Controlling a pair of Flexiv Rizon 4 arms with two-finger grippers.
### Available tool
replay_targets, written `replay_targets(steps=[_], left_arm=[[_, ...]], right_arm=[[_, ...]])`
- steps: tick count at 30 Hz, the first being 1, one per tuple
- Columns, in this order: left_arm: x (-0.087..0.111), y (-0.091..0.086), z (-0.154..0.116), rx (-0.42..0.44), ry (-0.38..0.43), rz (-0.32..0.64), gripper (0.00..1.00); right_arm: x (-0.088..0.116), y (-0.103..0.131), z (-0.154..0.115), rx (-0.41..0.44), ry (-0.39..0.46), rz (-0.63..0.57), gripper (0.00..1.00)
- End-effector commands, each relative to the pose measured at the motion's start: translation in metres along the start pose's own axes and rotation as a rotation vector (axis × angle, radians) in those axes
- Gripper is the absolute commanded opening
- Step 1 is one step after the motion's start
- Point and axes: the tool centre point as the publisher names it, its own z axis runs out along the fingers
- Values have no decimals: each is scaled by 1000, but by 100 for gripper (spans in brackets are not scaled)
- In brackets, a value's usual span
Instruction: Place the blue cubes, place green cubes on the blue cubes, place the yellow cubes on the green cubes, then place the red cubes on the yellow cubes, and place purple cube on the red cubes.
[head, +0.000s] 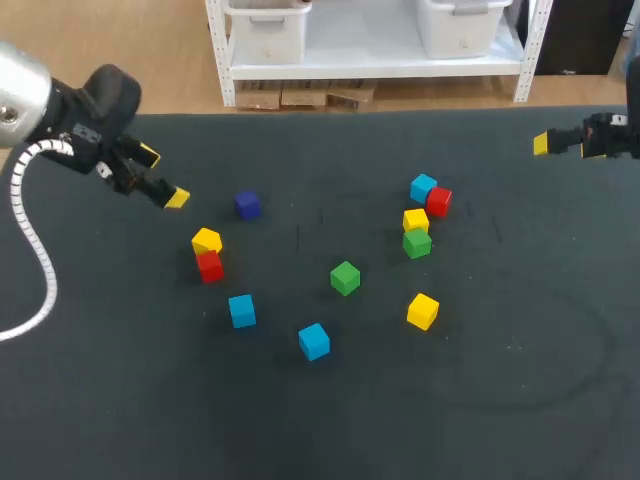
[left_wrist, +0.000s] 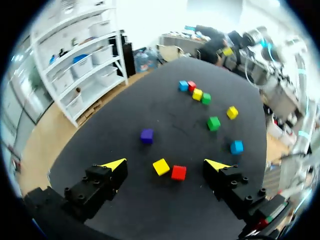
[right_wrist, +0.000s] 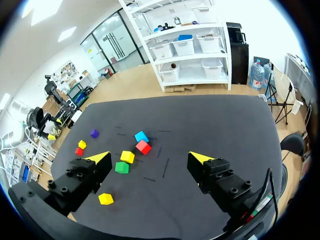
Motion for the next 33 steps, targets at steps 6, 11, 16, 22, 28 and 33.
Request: replay_targets(steps=[6, 11, 16, 22, 28, 33], left_arm=[[2, -5, -4, 116, 148, 276, 100], [2, -5, -4, 116, 148, 276, 100], [2, -5, -4, 116, 148, 276, 100], [2, -5, -4, 116, 148, 276, 100], [-1, -10, 0, 131, 174, 339, 100], [-5, -26, 10, 172, 209, 421, 100]], right_arm=[[0, 1, 0, 2, 0, 1, 100], [0, 1, 0, 2, 0, 1, 100], [0, 1, 0, 2, 0, 1, 100], [0, 1, 0, 2, 0, 1, 100], [0, 1, 0, 2, 0, 1, 100], [0, 1, 0, 2, 0, 1, 100]])
